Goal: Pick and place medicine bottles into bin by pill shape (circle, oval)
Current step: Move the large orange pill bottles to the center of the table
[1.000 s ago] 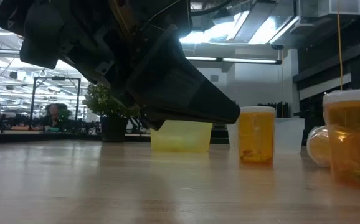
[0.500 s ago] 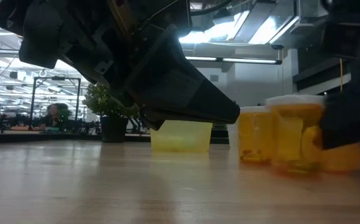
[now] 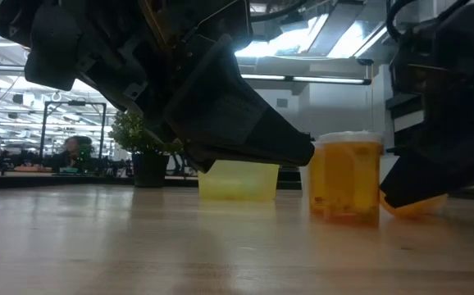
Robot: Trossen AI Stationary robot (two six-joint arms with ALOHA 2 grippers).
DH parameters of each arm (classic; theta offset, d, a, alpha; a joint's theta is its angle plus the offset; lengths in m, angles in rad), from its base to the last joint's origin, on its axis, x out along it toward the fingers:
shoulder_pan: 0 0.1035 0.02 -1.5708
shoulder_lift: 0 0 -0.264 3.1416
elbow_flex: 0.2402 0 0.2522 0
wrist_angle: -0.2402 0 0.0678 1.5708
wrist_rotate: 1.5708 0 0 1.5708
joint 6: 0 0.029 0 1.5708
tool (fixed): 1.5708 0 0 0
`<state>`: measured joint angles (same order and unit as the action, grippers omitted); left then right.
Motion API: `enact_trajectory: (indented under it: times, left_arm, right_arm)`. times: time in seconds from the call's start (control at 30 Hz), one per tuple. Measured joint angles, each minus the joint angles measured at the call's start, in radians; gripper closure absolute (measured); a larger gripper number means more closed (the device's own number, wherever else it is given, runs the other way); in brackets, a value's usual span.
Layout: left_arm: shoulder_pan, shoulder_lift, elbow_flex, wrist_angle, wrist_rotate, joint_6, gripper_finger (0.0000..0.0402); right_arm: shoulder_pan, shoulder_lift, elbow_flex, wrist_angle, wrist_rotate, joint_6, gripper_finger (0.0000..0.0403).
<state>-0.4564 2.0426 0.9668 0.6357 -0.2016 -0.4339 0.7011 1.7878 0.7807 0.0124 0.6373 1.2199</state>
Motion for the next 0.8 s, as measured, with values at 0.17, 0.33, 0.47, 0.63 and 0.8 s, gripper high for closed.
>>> enact_trajectory:
  times: [0.17, 0.33, 0.47, 0.63, 0.8]
  left_arm:
    - [0.0, 0.0, 0.0, 0.0, 0.0, 0.0, 0.0398]
    - [0.0, 0.0, 0.0, 0.0, 0.0, 0.0, 0.0398]
    - [0.0, 0.0, 0.0, 0.001, 0.0, 0.0, 0.0398]
    - [0.002, -0.001, 0.0, 0.002, 0.02, -0.031, 0.0398]
    - [0.006, -0.001, 0.0, 0.003, 0.038, -0.027, 0.0398]
  right_arm:
    - [-0.026, 0.0, 0.0, 0.0, 0.023, -0.03, 0.0234]
    - [-0.047, 0.0, 0.0, -0.001, 0.029, -0.051, 0.0234]
    - [-0.052, -0.008, 0.0, -0.004, 0.024, -0.071, 0.0234]
    - [-0.051, -0.063, 0.0, -0.047, -0.017, -0.081, 0.0234]
    - [-0.052, -0.166, 0.0, -0.141, -0.148, -0.047, 0.0234]
